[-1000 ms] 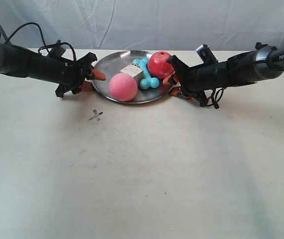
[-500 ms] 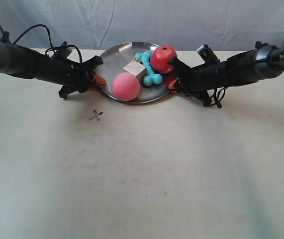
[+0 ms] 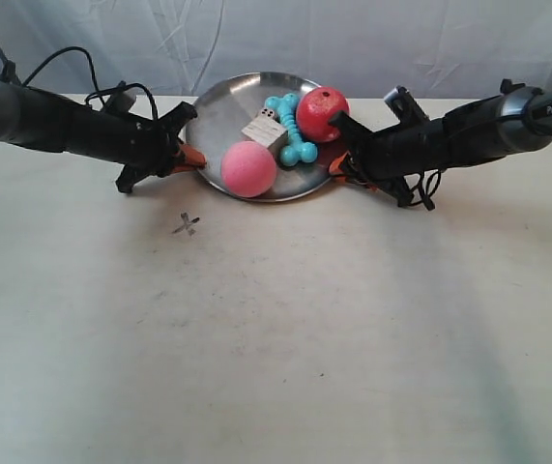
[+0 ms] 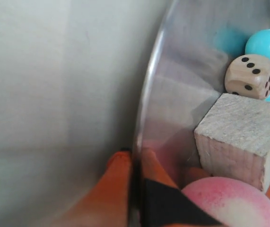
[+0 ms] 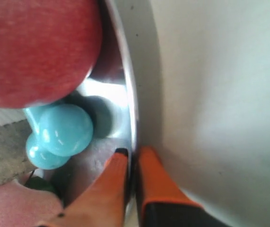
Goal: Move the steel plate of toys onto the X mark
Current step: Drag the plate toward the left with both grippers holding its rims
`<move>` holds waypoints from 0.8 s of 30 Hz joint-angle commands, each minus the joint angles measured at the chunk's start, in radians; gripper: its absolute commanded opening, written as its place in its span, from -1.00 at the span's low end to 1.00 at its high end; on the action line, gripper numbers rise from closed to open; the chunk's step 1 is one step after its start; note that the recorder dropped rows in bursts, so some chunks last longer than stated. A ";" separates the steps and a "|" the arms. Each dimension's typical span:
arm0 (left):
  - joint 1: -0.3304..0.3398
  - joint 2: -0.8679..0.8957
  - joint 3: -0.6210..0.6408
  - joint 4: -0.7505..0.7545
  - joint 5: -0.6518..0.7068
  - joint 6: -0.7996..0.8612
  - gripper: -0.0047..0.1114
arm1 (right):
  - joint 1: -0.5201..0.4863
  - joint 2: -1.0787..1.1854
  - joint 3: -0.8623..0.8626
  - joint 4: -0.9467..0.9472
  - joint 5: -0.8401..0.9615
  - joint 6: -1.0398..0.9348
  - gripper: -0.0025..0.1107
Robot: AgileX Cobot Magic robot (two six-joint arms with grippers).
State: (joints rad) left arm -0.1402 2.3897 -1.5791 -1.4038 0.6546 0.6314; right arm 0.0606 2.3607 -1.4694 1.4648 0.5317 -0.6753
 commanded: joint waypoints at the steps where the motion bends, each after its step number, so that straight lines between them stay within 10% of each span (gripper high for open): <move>1: -0.003 0.017 0.000 0.026 0.109 -0.031 -0.92 | 0.010 0.022 0.008 -0.046 0.115 0.021 -0.97; 24: 0.009 -0.077 -0.086 0.381 0.217 -0.319 -0.92 | 0.010 -0.056 0.008 -0.098 0.281 0.128 -0.97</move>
State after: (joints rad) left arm -0.1191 2.3404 -1.6546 -1.0112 0.7894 0.3019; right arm 0.0503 2.3320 -1.4567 1.3862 0.6888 -0.5359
